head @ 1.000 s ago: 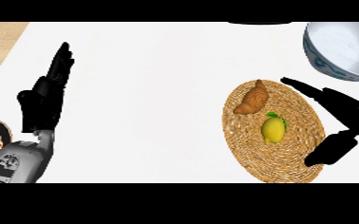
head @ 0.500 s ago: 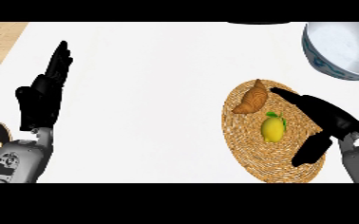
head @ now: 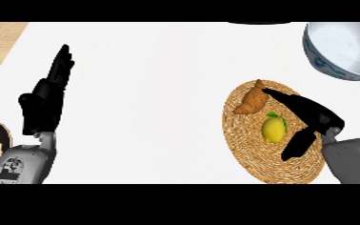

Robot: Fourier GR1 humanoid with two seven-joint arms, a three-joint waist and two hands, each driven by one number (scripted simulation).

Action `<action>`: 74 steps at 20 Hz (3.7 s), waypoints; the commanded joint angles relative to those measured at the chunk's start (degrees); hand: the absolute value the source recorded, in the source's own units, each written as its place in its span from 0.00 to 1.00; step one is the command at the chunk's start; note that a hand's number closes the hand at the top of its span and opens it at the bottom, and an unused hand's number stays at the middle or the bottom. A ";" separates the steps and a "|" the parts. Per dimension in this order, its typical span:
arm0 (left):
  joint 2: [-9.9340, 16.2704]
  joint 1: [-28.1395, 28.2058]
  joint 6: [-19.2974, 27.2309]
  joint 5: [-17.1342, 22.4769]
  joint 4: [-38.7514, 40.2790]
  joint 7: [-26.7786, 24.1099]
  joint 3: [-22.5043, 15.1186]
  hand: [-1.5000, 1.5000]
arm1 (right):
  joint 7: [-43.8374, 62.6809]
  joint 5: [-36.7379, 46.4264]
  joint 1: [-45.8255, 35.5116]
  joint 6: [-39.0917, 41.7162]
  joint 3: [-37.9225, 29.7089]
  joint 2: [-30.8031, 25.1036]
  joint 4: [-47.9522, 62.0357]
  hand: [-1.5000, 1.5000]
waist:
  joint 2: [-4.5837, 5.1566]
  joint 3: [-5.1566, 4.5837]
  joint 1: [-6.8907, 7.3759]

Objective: Pick the lemon from the placemat and place it in the bowl

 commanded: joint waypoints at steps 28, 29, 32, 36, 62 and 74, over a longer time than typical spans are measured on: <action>-4.01 -1.71 -5.83 -3.55 -0.42 1.50 3.43 0.50 | 17.55 18.82 -17.05 -14.53 6.38 27.65 3.75 1.00 | 0.11 -0.07 1.85; -5.28 -0.99 -4.64 -4.58 3.01 -1.77 3.19 0.50 | 20.80 17.03 -17.07 -16.99 8.91 27.76 1.61 1.00 | 0.14 -0.10 1.22; -5.18 -2.00 -3.83 -4.35 0.33 0.69 4.03 0.50 | 22.30 12.59 -19.48 -25.76 4.93 27.98 -1.41 1.00 | -0.10 -0.01 1.02; -4.31 -3.31 -4.60 -4.00 2.79 1.07 5.36 0.50 | 29.03 16.74 -20.46 -33.58 8.22 28.10 -9.05 1.00 | -0.22 -0.04 -0.13; -7.11 1.24 -4.91 -6.98 -1.43 -1.08 4.00 0.50 | 1.69 13.81 -25.83 -47.79 -28.73 4.05 17.46 1.00 | 0.46 0.05 0.85; -7.01 -2.24 -6.54 -6.40 -0.90 0.52 4.10 0.50 | -13.25 21.39 -30.68 -61.37 -33.05 -8.14 50.55 1.00 | 1.41 0.18 3.22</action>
